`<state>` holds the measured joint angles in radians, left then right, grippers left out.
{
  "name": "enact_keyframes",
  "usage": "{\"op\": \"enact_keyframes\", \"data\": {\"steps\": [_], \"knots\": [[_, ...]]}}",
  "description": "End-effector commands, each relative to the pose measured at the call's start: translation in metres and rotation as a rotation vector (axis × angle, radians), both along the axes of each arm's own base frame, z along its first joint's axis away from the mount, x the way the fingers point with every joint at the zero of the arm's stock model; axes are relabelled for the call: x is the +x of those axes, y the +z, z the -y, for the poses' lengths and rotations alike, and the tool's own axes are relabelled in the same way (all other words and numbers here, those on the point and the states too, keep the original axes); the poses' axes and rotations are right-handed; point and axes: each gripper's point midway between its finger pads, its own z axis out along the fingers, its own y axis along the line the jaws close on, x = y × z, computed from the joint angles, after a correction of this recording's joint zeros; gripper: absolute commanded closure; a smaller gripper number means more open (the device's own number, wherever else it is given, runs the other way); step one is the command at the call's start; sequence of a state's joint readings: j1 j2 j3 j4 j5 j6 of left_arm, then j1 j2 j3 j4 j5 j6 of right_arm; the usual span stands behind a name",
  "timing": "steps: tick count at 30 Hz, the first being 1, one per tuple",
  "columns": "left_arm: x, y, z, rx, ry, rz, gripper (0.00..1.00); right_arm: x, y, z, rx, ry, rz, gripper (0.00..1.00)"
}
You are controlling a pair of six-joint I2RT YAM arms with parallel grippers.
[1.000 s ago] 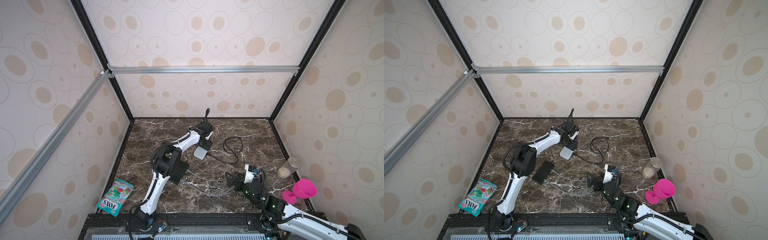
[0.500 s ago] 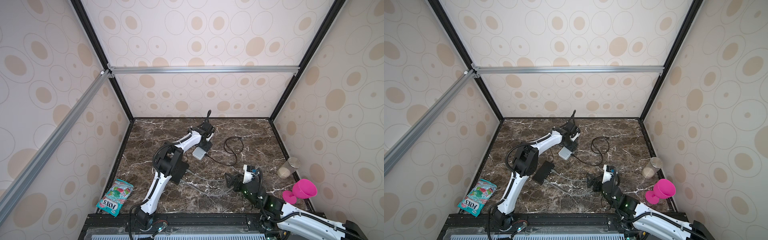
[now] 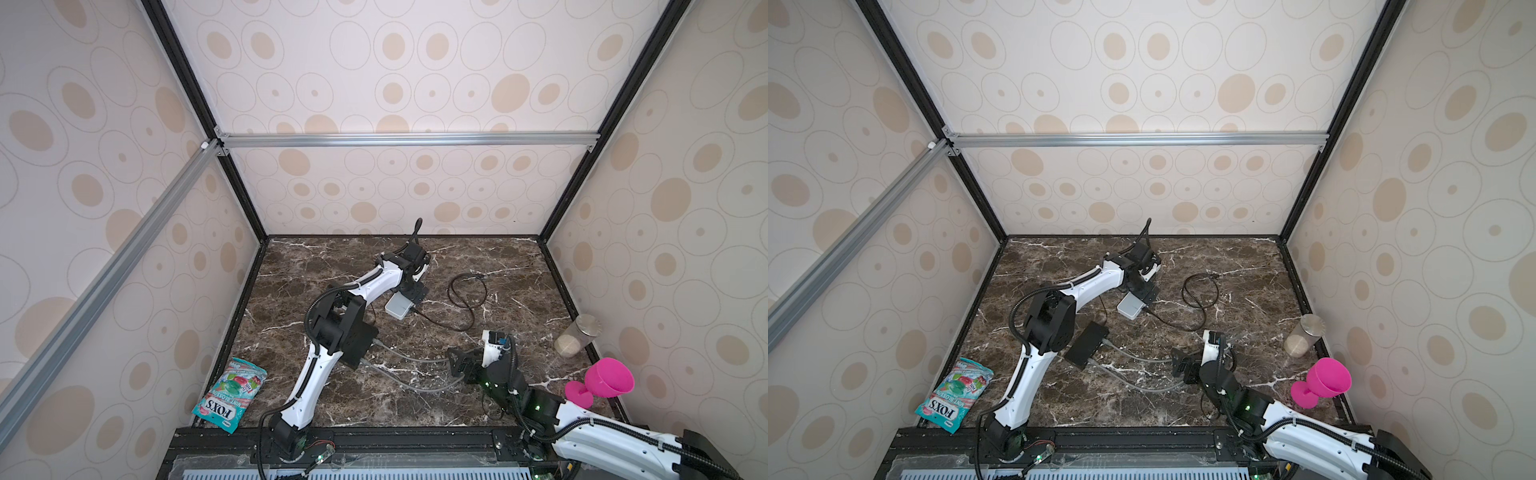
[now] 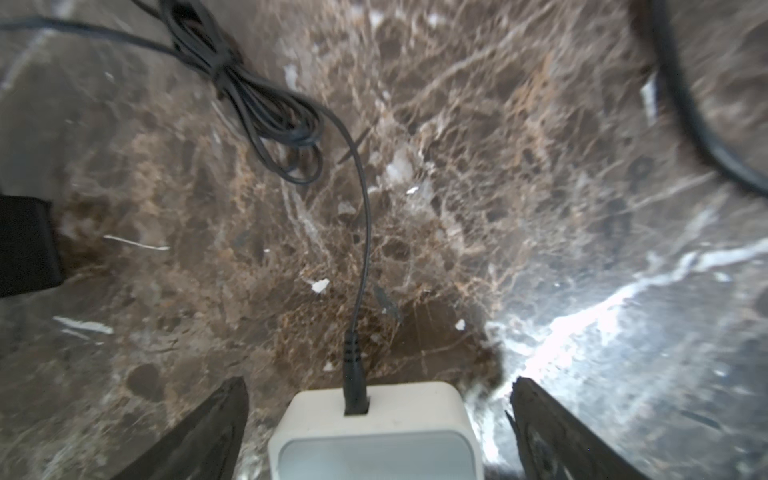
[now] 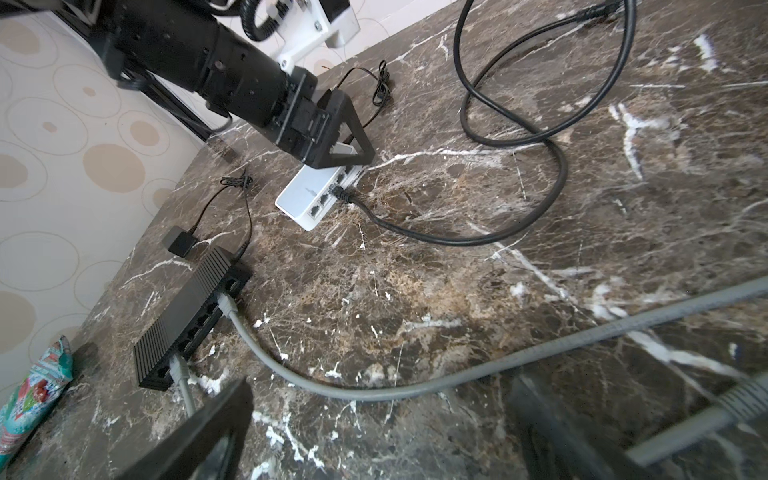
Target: Insert the plug into the switch port
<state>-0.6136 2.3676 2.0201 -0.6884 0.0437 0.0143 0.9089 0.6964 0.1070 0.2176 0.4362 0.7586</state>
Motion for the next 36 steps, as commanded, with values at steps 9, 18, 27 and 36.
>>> {"op": "enact_keyframes", "data": {"steps": [9,18,27,36], "knots": [[-0.057,0.153,-0.032,-0.419,0.137,0.330,0.02,0.010,0.009,-0.022,-0.001,0.037,-0.016,0.00],[-0.134,0.188,-0.135,-0.605,0.365,0.655,0.02,0.012,0.004,-0.034,-0.018,0.074,-0.046,0.00],[-0.202,0.174,-0.242,-0.712,0.640,0.954,0.02,0.013,-0.001,-0.049,-0.036,0.118,-0.074,0.00],[-0.215,0.157,-0.270,-0.688,0.745,0.999,0.02,0.010,-0.001,-0.049,-0.031,0.124,-0.069,0.00]]}}
